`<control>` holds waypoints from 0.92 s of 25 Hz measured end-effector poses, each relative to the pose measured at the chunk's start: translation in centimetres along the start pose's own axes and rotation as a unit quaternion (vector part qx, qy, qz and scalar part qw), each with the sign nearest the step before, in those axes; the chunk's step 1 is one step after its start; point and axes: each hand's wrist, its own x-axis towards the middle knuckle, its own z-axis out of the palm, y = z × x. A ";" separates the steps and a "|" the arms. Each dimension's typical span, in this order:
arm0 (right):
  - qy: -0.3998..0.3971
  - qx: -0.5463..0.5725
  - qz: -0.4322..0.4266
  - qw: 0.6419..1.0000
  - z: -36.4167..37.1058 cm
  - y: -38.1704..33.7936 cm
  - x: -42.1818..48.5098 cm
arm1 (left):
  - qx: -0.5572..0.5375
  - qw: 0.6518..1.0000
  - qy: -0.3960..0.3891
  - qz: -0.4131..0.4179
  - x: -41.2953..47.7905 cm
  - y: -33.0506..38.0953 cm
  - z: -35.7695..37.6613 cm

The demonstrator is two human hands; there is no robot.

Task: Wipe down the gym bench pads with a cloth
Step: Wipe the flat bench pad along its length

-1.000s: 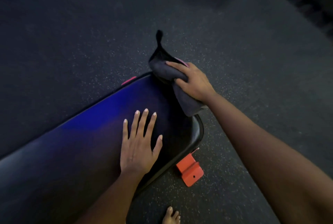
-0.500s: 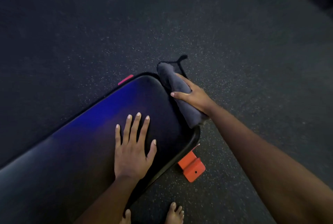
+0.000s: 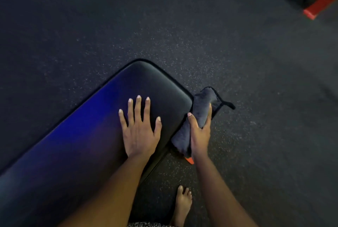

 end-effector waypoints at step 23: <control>0.087 -0.099 0.073 0.989 11.3 11.9 -33.9 | -0.005 0.963 -0.086 0.257 -24.4 -32.1 -5.0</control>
